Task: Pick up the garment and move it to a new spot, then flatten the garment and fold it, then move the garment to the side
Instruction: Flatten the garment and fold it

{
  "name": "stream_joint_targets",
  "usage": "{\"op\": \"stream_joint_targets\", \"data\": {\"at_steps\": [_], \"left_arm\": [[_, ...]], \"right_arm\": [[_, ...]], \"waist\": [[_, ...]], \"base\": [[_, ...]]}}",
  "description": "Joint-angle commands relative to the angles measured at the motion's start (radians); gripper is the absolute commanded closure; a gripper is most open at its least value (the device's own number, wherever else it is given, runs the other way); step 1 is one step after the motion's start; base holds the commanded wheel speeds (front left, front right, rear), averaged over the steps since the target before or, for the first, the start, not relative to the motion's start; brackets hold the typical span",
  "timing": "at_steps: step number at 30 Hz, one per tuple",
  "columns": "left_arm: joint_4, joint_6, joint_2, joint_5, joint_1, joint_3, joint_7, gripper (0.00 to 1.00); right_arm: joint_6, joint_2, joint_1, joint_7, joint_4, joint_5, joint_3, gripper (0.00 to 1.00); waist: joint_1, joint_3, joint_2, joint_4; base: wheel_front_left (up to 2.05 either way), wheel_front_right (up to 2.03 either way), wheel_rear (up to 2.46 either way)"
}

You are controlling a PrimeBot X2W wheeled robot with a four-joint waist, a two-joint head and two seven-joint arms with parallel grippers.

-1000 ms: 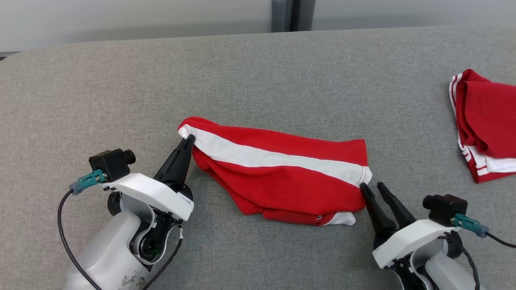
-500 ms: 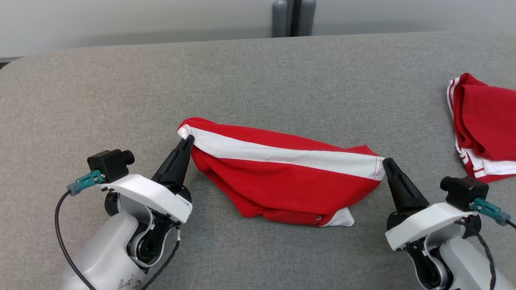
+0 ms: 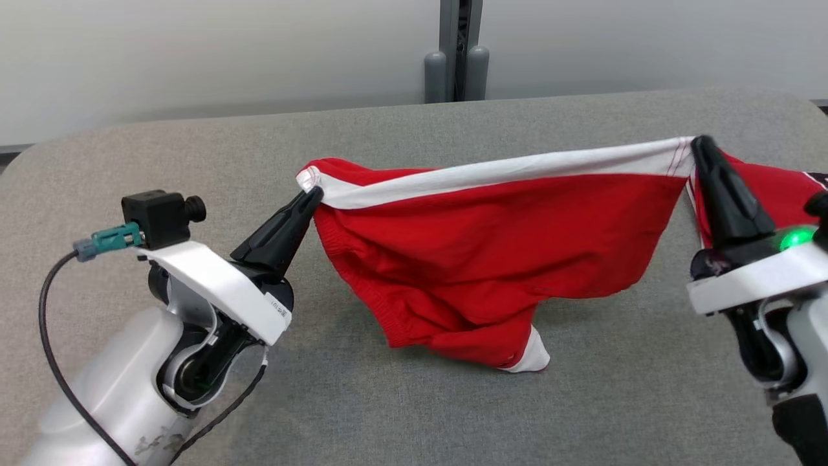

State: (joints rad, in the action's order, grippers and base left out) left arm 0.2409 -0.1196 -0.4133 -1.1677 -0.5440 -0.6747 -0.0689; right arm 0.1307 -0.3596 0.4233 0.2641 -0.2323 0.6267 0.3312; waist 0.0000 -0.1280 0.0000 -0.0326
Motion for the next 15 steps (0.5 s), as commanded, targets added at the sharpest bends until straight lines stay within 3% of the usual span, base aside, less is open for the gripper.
{"op": "stream_joint_targets", "data": {"at_steps": [1,8,15], "left_arm": [[-0.057,-0.004,-0.035,-0.024,-0.019,0.0,0.041,1.0],[-0.257,-0.01,-0.134,-0.155,-0.039,0.031,0.186,1.0],[-0.342,0.008,-0.186,-0.237,-0.028,0.079,0.23,1.0]], "right_arm": [[0.0,-0.025,0.031,0.0,0.016,-0.018,-0.018,1.0],[0.0,-0.084,0.122,0.0,-0.002,-0.041,-0.04,1.0],[0.0,-0.11,0.175,0.0,-0.036,-0.044,-0.049,1.0]], "waist": [[0.0,0.022,0.0,-0.004],[0.0,0.08,0.0,-0.004],[0.0,0.104,0.0,-0.003]], "base": [[0.0,0.0,0.0],[0.0,0.0,0.0],[0.0,0.0,0.0]]}}
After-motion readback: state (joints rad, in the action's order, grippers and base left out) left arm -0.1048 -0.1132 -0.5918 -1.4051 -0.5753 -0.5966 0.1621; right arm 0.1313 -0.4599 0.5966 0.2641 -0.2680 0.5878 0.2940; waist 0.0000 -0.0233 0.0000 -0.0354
